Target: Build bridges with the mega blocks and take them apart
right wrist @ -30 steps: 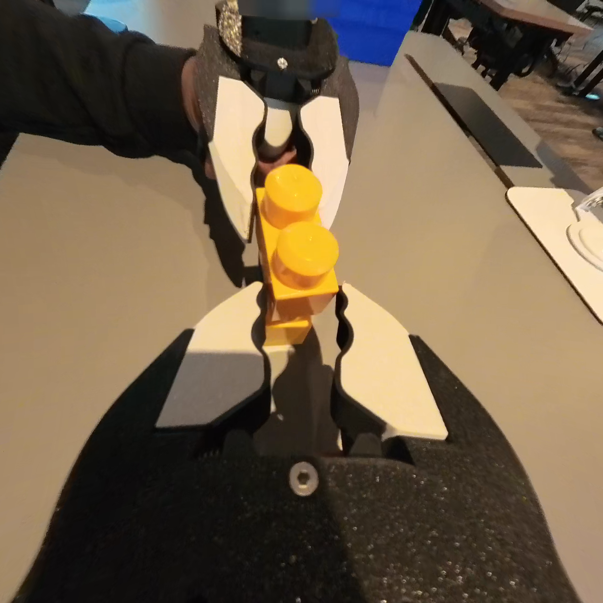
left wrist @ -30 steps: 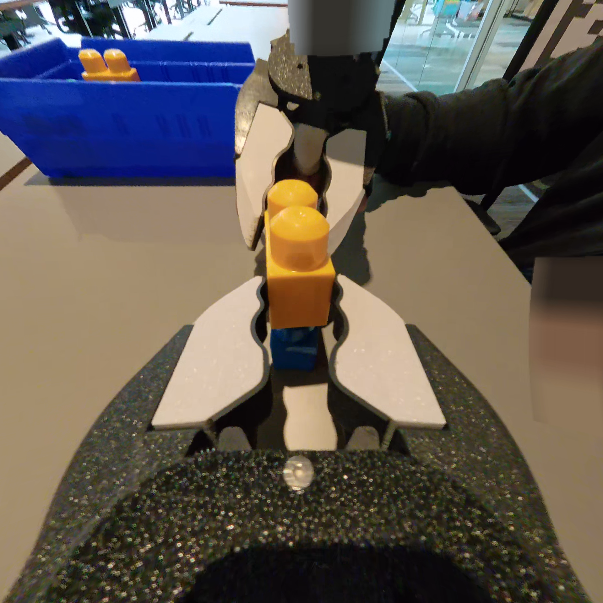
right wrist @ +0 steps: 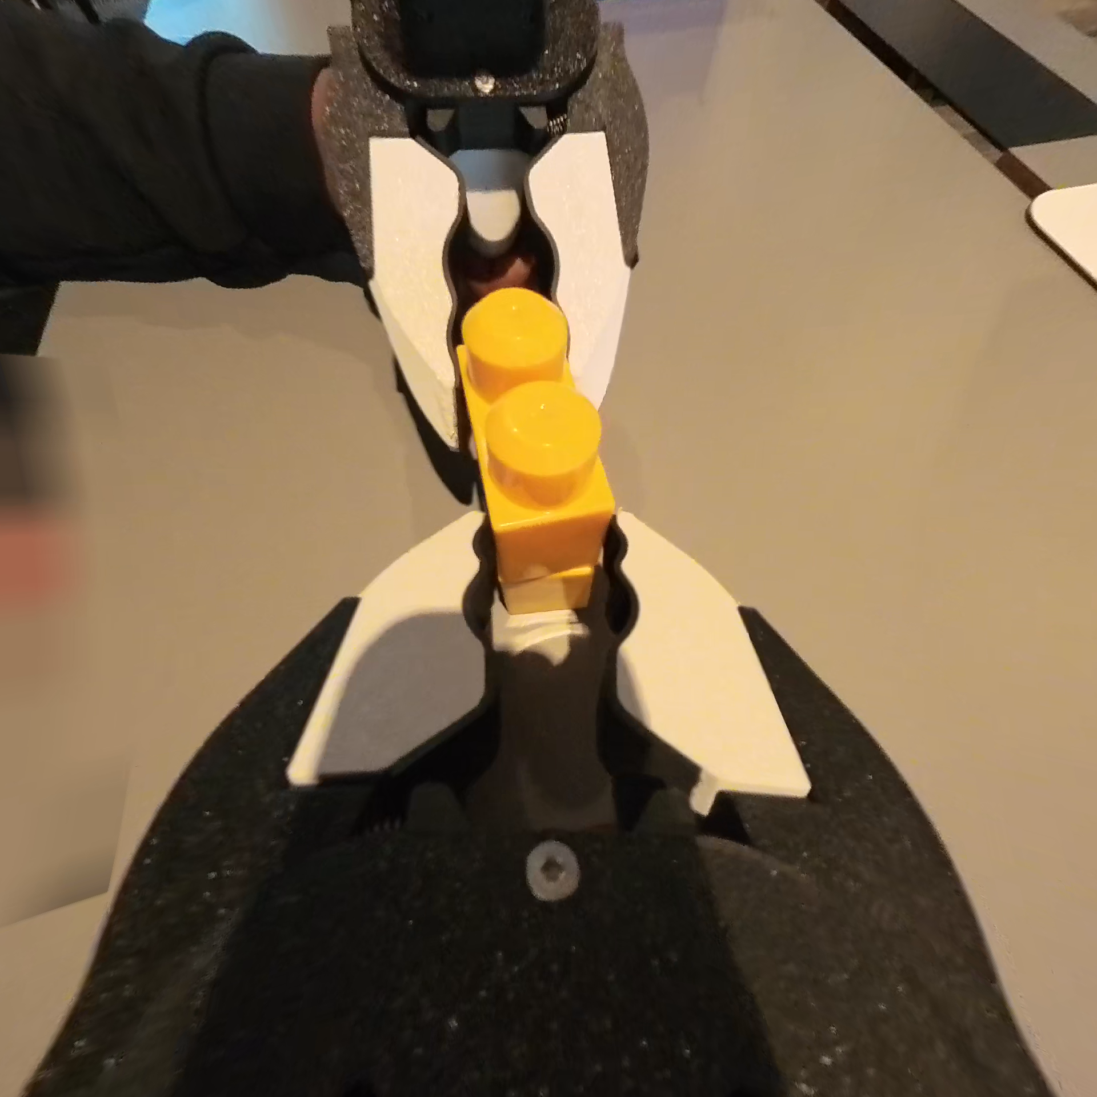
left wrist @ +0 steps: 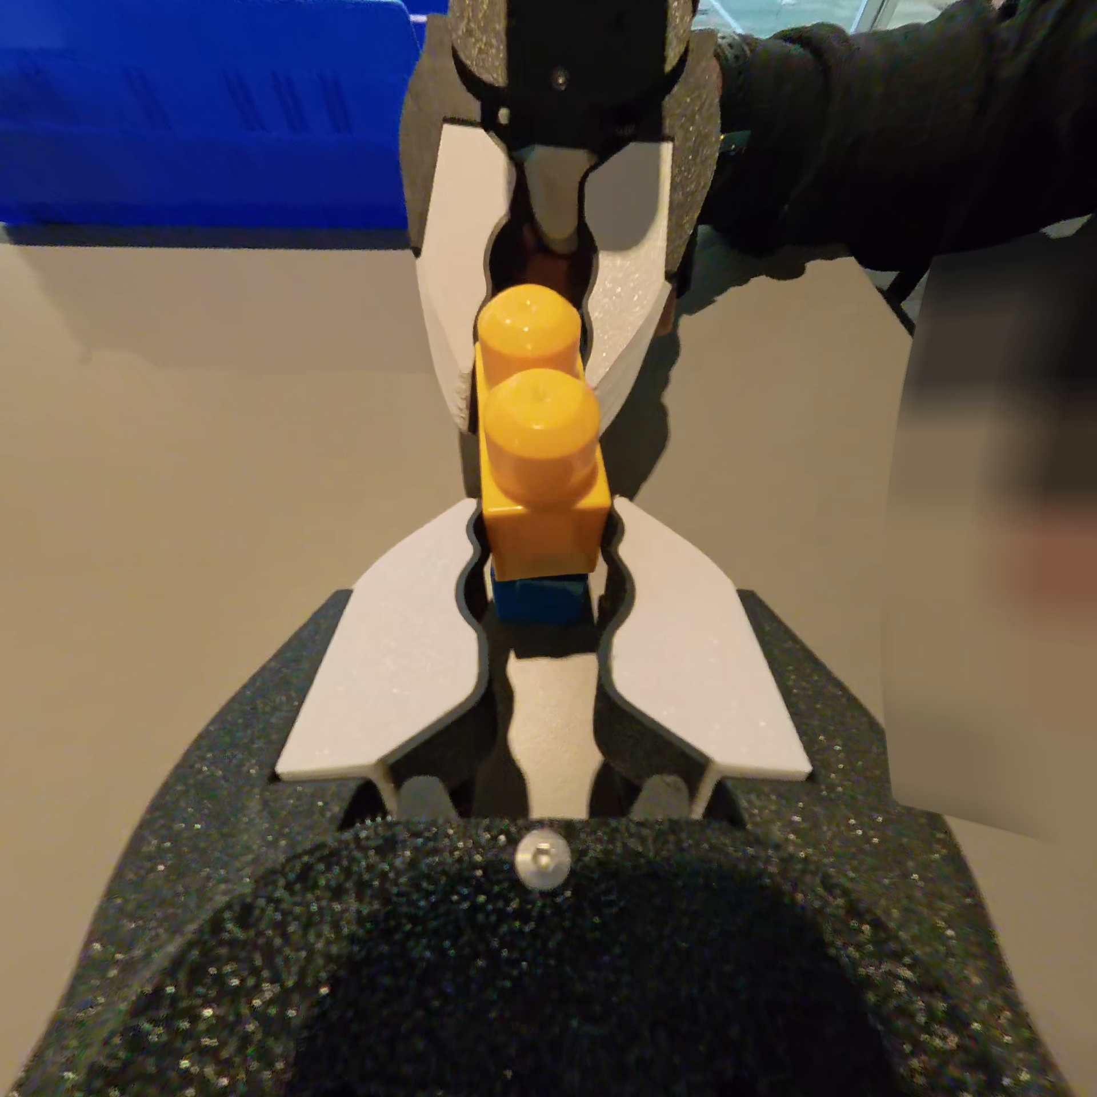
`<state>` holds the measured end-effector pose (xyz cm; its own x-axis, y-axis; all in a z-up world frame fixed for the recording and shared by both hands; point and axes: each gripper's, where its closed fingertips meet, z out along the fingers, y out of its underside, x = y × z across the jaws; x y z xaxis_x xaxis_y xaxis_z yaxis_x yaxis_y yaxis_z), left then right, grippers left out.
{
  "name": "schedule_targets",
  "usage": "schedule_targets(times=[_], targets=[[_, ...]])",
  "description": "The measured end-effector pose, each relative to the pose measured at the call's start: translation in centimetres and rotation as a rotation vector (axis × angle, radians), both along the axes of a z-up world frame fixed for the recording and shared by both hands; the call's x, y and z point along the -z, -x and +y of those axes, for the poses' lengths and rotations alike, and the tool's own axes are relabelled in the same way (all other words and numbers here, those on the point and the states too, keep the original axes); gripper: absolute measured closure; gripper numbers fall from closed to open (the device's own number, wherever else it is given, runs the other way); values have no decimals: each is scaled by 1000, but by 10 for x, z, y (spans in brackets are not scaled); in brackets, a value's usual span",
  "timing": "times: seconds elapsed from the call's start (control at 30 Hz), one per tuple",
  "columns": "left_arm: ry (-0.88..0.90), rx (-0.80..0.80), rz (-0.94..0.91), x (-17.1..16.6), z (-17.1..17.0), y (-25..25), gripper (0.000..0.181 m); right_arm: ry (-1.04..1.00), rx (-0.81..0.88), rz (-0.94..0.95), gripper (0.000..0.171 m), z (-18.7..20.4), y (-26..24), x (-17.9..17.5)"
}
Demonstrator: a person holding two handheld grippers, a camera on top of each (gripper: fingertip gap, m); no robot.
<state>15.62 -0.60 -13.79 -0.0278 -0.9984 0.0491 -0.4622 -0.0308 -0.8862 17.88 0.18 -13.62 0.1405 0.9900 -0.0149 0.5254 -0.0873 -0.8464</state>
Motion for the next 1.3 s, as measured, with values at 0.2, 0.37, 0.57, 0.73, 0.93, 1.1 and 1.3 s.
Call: schedule_targets(times=[0.2, 0.37, 0.57, 0.73, 0.93, 1.1, 1.3], targets=[[14, -2, 3, 1, 1, 0, 145, 43, -4, 6, 134, 0, 0, 1], [1, -14, 0, 0, 1, -1, 145, 37, -8, 41, 135, 1, 0, 1], [29, -30, -1, 0, 2, 2, 145, -71, -27, -65, 99, 4, -8, 21], [43, -54, 1, 0, 4, 10, 145, -92, -8, -166, 101, 5, -8, 34], [39, -40, 5, 1, 1, 5, 145, -133, 3, -218, 119, 5, 0, 41], [40, -23, 6, 1, -3, 4, 145, -135, -40, -214, 133, -1, 4, 40], [42, 7, 8, 1, -7, 4, 145, -96, -97, -206, 134, -8, 4, 41]])
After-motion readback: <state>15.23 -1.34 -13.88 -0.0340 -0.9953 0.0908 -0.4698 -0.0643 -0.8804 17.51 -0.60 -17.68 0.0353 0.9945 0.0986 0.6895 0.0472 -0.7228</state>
